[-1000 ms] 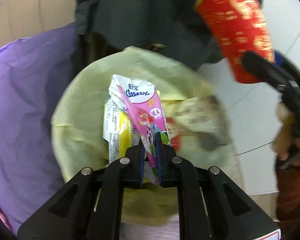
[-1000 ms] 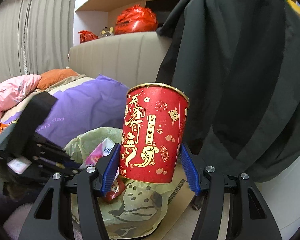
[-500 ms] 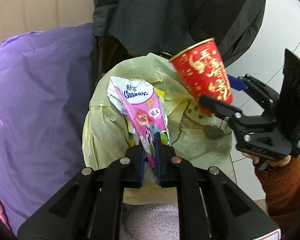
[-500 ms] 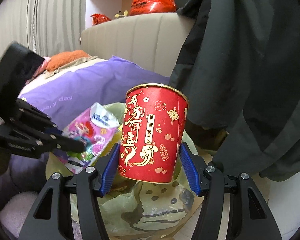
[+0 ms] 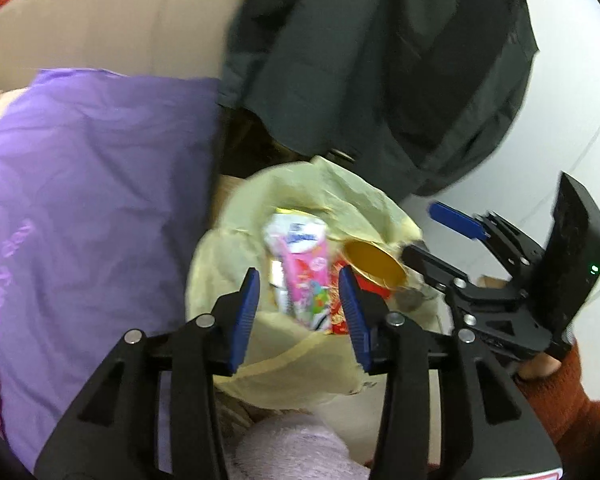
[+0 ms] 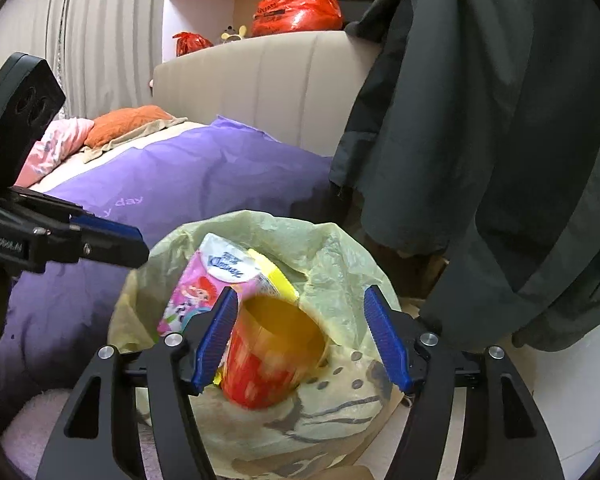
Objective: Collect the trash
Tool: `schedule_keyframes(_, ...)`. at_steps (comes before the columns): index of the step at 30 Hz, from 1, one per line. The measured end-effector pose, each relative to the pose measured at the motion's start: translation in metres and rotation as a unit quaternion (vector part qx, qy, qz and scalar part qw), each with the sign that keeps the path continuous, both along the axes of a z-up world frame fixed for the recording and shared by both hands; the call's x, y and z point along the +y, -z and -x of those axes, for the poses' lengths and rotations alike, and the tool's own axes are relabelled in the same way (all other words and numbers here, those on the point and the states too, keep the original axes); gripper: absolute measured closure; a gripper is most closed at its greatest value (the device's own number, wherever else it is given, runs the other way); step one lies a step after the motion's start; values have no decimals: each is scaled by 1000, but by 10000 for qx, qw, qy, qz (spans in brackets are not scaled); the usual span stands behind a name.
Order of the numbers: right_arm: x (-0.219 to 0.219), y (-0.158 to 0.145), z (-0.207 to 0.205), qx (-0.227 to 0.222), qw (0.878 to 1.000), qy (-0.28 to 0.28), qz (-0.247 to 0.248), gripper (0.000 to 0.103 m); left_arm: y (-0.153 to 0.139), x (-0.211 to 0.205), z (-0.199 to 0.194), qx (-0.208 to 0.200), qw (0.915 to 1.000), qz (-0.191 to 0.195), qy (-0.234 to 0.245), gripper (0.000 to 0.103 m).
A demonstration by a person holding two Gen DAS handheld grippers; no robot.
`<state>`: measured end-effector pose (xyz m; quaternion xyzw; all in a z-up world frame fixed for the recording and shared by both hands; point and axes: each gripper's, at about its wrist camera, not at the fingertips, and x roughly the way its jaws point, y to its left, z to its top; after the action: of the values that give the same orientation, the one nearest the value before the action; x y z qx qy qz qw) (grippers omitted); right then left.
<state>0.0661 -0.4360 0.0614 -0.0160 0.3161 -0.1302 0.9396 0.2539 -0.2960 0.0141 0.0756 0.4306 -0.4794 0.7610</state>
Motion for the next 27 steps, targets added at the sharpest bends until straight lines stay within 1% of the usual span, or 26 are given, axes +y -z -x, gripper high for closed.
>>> schedule_keyframes(4, 18, -8, 6, -98, 9999, -65, 2, 41, -10, 25, 6, -524, 9978, -91, -399, 64)
schedule_keyframes(7, 37, -15, 7, -175, 9997, -184, -38, 41, -19, 51, 12, -702, 9960, -40, -556, 64)
schedule_keyframes(10, 62, -24, 3, -254, 9987, -436, -78, 41, -28, 80, 16, -810, 9943, 32, -699, 64)
schedule_keyframes(14, 97, -32, -4, -230, 9969, -734, -163, 41, -31, 126, 18, -814, 9923, 105, -924, 64)
schedule_keyframes(17, 125, -33, -11, -184, 9951, -969, -20, 41, -31, 168, 16, -831, 9903, 121, -1105, 64)
schedule_keyframes(18, 141, -32, -16, -132, 9941, -1069, 97, 41, -31, 181, 15, -857, 9893, 113, -1175, 64)
schedule_keyframes(21, 170, -30, -30, -107, 9926, -1198, 177, 41, -28, 226, 6, -973, 9847, 35, -1442, 64)
schedule_keyframes(24, 193, -26, -46, -39, 9903, -1389, 83, 41, -26, 281, -11, -966, 9770, 9, -1900, 64)
schedule_keyframes(27, 218, -17, -63, 58, 9866, -1630, -41, 41, -26, 336, -31, -897, 9652, 149, -2450, 62)
